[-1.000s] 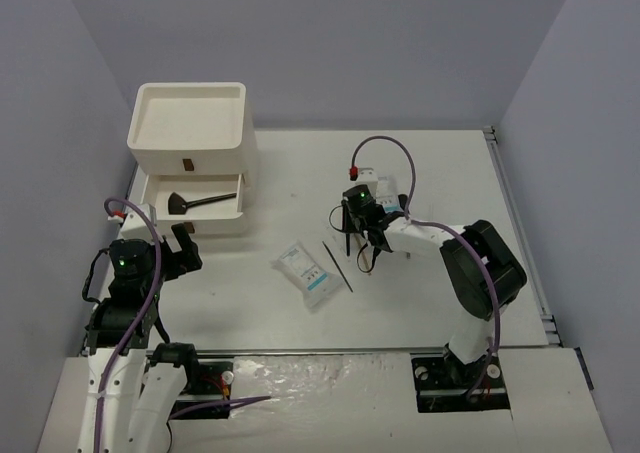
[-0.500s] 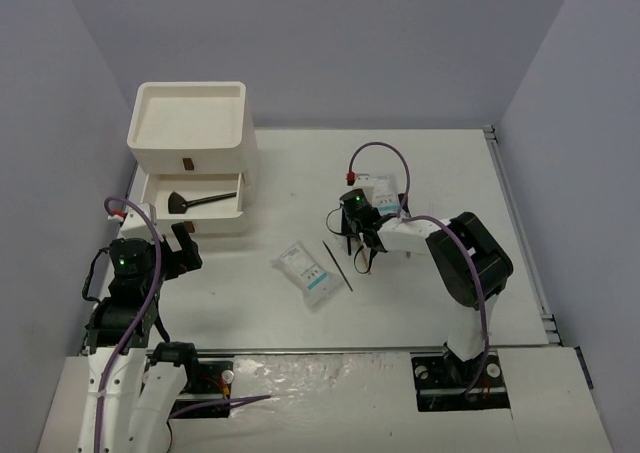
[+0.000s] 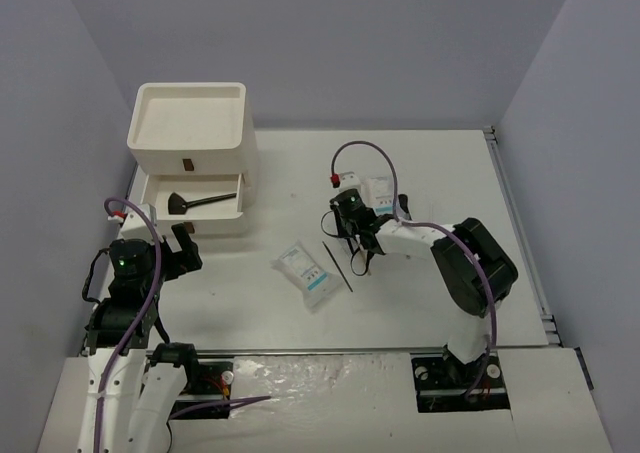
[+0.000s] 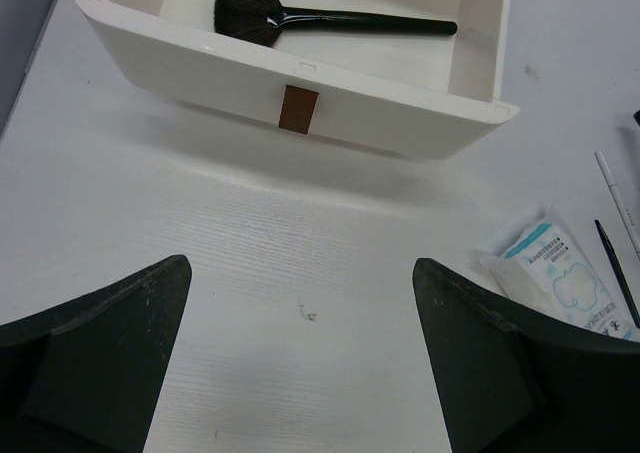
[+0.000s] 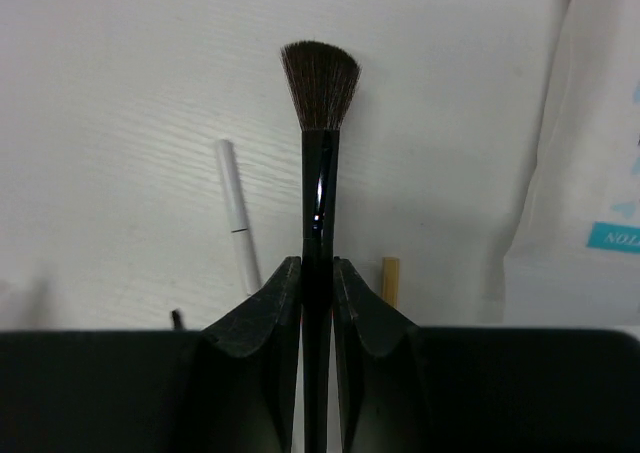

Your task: Organize the makeup

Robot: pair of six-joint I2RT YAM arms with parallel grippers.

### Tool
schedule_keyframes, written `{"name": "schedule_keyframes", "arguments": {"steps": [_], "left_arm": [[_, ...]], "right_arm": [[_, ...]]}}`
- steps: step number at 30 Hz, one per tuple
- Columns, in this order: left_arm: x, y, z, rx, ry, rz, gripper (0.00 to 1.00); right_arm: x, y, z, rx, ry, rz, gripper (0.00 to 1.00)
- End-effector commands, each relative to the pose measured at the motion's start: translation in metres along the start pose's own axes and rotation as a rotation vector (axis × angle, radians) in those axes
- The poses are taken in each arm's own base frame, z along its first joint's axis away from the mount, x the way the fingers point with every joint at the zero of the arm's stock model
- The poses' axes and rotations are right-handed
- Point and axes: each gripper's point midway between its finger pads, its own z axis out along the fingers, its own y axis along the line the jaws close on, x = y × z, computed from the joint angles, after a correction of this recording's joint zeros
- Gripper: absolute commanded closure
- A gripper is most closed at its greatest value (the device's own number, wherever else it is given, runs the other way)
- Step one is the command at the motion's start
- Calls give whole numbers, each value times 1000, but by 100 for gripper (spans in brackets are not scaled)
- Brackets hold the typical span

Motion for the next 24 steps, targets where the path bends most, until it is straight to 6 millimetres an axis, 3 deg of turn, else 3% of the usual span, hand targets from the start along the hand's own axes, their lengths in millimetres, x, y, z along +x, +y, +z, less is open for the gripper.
{"name": "schedule_keyframes", "arguments": {"steps": [1, 4, 12, 13, 14, 15, 17, 19, 21, 24], "left_arm": [[-23, -4, 0, 13, -70, 4, 9], [-23, -4, 0, 12, -69, 4, 9], [-22, -4, -1, 11, -61, 3, 9], [-22, -4, -1, 11, -61, 3, 9], [-21, -4, -1, 10, -60, 3, 9], [-21, -4, -1, 10, -60, 2, 9], [-22, -4, -1, 11, -62, 2, 9], [-22, -4, -2, 11, -62, 1, 8], [-22, -4, -2, 11, -66, -1, 9], [-23, -4, -3, 12, -68, 1, 9]], "right_arm": [[-135, 58, -79, -231, -348, -227, 100], [-163, 103, -112, -438, -437, -421, 100], [-187, 200, -146, -808, -587, -693, 100], [-200, 213, -156, -841, -628, -714, 100], [-196, 218, -152, -864, -621, -723, 99], [-213, 232, -162, -888, -674, -752, 99], [-212, 251, -158, -928, -684, -780, 99], [-230, 269, -169, -957, -748, -798, 99], [-228, 283, -157, -977, -752, -821, 100], [-237, 302, -155, -1000, -797, -842, 100]]}}
